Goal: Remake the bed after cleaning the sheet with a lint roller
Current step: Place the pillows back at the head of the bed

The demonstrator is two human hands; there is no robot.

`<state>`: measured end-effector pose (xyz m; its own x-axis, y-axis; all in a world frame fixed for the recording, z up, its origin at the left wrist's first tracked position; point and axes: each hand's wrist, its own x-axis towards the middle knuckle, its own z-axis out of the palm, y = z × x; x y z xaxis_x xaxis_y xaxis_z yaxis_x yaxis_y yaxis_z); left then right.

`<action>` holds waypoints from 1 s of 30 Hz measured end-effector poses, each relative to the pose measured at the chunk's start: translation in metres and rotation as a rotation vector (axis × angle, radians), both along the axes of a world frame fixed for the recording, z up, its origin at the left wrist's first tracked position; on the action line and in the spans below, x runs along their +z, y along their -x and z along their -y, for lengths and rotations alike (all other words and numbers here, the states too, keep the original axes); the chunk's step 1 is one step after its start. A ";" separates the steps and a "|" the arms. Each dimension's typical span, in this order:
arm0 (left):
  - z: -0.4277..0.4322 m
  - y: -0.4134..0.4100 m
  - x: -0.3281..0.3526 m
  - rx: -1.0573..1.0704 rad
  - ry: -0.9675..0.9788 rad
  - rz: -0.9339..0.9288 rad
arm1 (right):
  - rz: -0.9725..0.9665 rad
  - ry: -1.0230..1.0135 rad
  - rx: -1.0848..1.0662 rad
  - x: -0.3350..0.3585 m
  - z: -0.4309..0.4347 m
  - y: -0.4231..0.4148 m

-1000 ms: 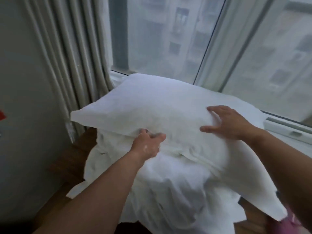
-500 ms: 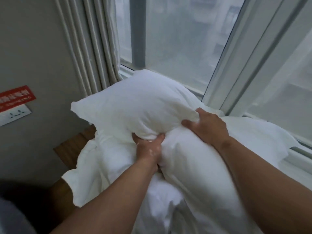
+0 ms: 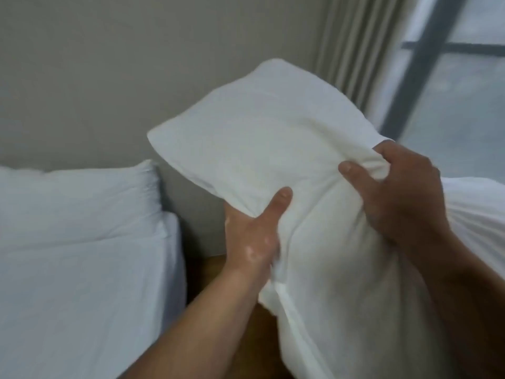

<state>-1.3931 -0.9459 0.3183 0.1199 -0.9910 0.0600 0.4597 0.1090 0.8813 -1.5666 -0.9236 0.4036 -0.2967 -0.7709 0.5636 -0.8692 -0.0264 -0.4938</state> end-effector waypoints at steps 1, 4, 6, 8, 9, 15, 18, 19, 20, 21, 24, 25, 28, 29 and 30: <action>-0.008 -0.040 -0.001 0.075 0.000 0.037 | 0.010 -0.018 0.064 -0.003 -0.003 -0.034; -0.047 -0.171 -0.016 0.235 -0.019 0.148 | 0.060 -0.107 0.301 -0.031 -0.017 -0.143; -0.088 -0.252 -0.039 0.324 -0.093 0.181 | 0.088 -0.188 0.466 -0.064 -0.032 -0.218; -0.143 -0.318 -0.073 0.442 -0.226 0.203 | 0.095 -0.339 0.605 -0.105 -0.060 -0.290; -0.174 -0.346 -0.093 0.502 -0.292 0.212 | 0.094 -0.423 0.665 -0.126 -0.079 -0.323; -0.367 -0.433 -0.211 0.776 -0.626 0.123 | -0.050 -0.834 1.021 -0.250 -0.197 -0.441; -0.452 -0.426 -0.254 0.835 -0.737 0.041 | -0.191 -0.991 1.175 -0.302 -0.246 -0.465; -0.475 -0.417 -0.268 0.841 -0.775 0.021 | -0.264 -1.038 1.231 -0.320 -0.255 -0.467; -0.496 -0.404 -0.282 0.835 -0.818 0.002 | -0.345 -1.086 1.301 -0.337 -0.260 -0.467; -0.515 -0.388 -0.296 0.819 -0.874 -0.021 | -0.407 -1.135 1.378 -0.353 -0.261 -0.464; -0.553 -0.340 -0.326 0.753 -1.089 -0.037 | -0.422 -1.285 1.460 -0.394 -0.239 -0.450; -0.557 -0.330 -0.332 0.735 -1.140 -0.043 | -0.394 -1.304 1.424 -0.404 -0.230 -0.445; -0.558 -0.322 -0.351 0.705 -1.252 -0.082 | -0.351 -1.509 1.233 -0.431 -0.211 -0.437; -0.556 -0.323 -0.353 0.701 -1.264 -0.082 | -0.318 -1.635 1.184 -0.433 -0.212 -0.439; -0.555 -0.324 -0.356 0.716 -1.237 -0.076 | -0.252 -1.736 1.188 -0.433 -0.215 -0.442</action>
<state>-1.0695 -0.3904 -0.0375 0.5710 -0.1263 -0.8112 0.6843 -0.4726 0.5553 -1.1245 -0.7084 -0.0291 0.5575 -0.1381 -0.8186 -0.8212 -0.2362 -0.5195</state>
